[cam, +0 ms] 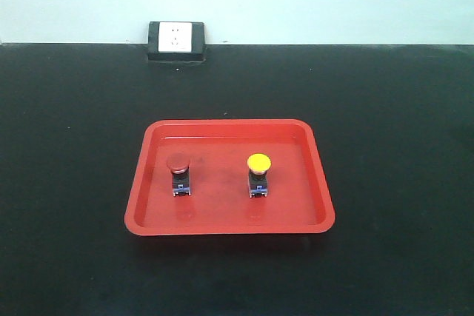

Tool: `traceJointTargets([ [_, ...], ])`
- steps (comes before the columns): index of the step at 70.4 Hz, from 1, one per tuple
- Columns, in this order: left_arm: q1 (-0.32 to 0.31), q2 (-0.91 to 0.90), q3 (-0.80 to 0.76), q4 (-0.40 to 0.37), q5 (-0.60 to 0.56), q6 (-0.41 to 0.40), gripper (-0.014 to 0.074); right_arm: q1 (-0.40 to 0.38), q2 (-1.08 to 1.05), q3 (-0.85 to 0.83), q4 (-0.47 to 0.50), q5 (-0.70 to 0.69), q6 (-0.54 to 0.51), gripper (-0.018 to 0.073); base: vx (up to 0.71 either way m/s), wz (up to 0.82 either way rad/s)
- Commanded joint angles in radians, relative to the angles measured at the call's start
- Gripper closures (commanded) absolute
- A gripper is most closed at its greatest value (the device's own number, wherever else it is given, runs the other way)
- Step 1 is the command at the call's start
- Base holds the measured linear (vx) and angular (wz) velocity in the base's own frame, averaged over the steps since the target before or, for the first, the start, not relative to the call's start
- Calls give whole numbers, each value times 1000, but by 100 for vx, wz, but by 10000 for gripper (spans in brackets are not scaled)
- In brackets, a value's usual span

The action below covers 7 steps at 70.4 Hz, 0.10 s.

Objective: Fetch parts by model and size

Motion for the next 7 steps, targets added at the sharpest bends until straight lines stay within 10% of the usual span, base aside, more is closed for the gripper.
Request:
traceJointTargets([
  [1, 1, -7, -6, -8, -79, -6, 603, -6, -15, 9, -5, -79, -9, 561, 0, 0],
  [7, 1, -7, -6, -8, -79, -6, 603, -6, -15, 9, -5, -79, -9, 561, 0, 0],
])
